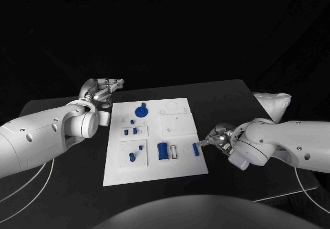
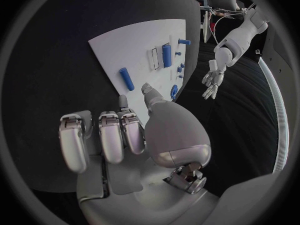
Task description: Assemble the parts on the task board
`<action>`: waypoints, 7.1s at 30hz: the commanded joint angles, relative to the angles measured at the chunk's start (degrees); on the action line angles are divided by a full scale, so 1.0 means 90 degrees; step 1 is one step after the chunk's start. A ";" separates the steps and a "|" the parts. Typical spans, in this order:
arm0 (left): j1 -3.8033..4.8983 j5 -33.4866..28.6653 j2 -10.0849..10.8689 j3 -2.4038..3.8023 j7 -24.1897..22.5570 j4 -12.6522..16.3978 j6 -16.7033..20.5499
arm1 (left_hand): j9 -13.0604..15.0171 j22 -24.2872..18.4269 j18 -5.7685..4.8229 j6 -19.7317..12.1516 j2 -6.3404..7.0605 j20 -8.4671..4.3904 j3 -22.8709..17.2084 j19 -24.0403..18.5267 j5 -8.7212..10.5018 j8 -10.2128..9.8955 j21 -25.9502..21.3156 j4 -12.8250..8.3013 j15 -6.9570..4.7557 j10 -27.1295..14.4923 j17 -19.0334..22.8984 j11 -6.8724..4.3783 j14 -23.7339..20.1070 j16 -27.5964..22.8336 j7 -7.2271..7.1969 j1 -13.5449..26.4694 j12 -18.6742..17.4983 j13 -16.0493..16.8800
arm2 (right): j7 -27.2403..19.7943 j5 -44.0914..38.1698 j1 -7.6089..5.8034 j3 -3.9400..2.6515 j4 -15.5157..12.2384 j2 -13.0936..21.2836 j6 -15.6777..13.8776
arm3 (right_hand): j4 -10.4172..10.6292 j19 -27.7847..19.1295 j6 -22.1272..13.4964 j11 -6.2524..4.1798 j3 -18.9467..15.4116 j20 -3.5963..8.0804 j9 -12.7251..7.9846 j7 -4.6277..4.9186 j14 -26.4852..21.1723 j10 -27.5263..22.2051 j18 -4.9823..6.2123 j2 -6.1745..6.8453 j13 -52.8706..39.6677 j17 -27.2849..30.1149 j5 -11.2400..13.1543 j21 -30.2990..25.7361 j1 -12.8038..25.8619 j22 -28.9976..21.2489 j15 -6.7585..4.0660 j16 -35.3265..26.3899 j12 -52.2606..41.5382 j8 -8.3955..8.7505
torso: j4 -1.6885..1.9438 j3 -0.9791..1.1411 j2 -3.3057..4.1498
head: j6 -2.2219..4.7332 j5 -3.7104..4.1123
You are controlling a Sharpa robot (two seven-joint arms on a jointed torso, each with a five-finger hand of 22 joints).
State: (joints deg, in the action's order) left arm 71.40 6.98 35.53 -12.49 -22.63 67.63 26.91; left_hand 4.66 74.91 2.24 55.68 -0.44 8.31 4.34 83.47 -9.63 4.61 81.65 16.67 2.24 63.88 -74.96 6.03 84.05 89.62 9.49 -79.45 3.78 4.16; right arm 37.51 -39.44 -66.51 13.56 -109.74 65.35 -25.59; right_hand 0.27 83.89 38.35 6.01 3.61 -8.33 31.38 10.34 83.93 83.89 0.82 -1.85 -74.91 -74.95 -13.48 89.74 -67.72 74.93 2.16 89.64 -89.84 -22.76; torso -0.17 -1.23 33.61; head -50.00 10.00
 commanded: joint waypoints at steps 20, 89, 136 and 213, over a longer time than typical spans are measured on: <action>0.0005 0.0025 0.0030 0.0005 -0.0050 0.0031 -0.0058 | 0.0010 0.1375 -0.0019 -0.0043 -0.0045 0.0022 0.0054 0.0005 -0.0038 -0.0004 -0.0031 0.0003 0.0026 -0.0042 -0.1598 0.0016 0.0623 0.0002 -0.0018 0.0000 0.0013 0.0006 | -0.0128 -0.0149 0.0357 0.0001 0.0207 -0.0381 -0.0523 | -0.0293 0.0679 -0.0066 -0.0176 0.0164 0.0130 0.0637 -0.0234 0.0675 0.0678 -0.0091 -0.0051 -0.1677 -0.1672 0.0009 0.0029 -0.0254 0.1674 -0.0156 0.0040 -0.0018 -0.0994 | 0.0008 -0.0002 -0.0005 | 0.0000 0.0060; 0.0005 0.0026 0.0044 0.0004 -0.0026 0.0043 -0.0091 | 0.0013 0.1375 -0.0019 -0.0040 -0.0069 0.0022 0.0079 0.0005 -0.0039 0.0003 -0.0031 0.0005 0.0026 -0.0041 -0.1597 0.0016 0.0623 0.0001 -0.0019 -0.0010 0.0015 0.0008 | 0.0479 -0.2268 0.0510 0.0000 0.0690 -0.0914 0.1131 | 0.0044 0.0679 0.0738 -0.0057 0.0553 0.0016 -0.0499 -0.0091 0.0675 0.0678 -0.0091 0.0013 -0.1677 -0.1672 0.0056 0.0029 0.0105 0.1674 -0.0026 0.0040 -0.0018 0.0344 | 0.0004 -0.0001 -0.0005 | 0.0000 0.0105; 0.0005 0.0026 0.0062 0.0004 -0.0016 0.0058 -0.0110 | 0.0013 0.1375 -0.0019 -0.0040 -0.0069 0.0022 0.0079 0.0005 -0.0039 0.0003 -0.0031 0.0005 0.0026 -0.0041 -0.1597 0.0016 0.0623 0.0001 -0.0019 -0.0010 0.0015 0.0008 | 0.0183 -0.2293 0.0510 -0.0001 0.0562 -0.0859 0.0814 | -0.0315 0.0679 0.1760 -0.0147 0.1718 0.0109 -0.1399 -0.0183 0.0675 0.0678 -0.0091 0.0254 -0.1677 -0.1672 -0.1533 0.0029 0.0054 0.1674 -0.0127 0.0040 -0.0018 0.1460 | 0.0001 0.0009 -0.0002 | 0.0000 0.0045; 0.0004 0.0057 0.0011 0.0004 -0.0001 -0.0006 -0.0169 | 0.0016 0.1377 -0.0020 -0.0036 -0.0097 0.0022 0.0115 0.0009 -0.0040 0.0012 -0.0026 0.0004 0.0025 -0.0038 -0.1602 0.0014 0.0625 0.0004 -0.0022 -0.0020 0.0017 0.0010 | -0.0025 -0.1667 0.0352 -0.0009 0.0617 -0.1358 0.0730 | 0.0066 0.0679 0.1191 -0.0330 0.0542 0.0259 0.0323 -0.0374 0.0675 0.0678 -0.0091 0.0029 -0.1677 -0.1672 0.0774 0.0029 0.0185 0.1674 -0.0255 0.0040 -0.0018 0.0004 | 0.0003 0.0003 -0.0004 | 0.0000 -0.0044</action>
State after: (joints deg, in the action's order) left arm 71.39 7.15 35.74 -12.49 -22.35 67.52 26.36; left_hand 4.72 74.91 2.24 55.68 -0.68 8.31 5.04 83.47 -9.63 4.61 81.65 16.73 2.24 63.88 -74.96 6.03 84.04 89.62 9.50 -79.68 3.78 4.16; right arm 35.46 -51.86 -63.44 13.45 -104.46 53.37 -20.66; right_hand 0.58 84.01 49.77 3.04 8.97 -6.52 33.05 7.07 84.04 84.02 0.82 -1.27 -74.91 -74.91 -6.42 89.74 -66.30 74.92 0.18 89.64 -89.84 -21.71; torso -0.10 -1.20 33.56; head -50.00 9.57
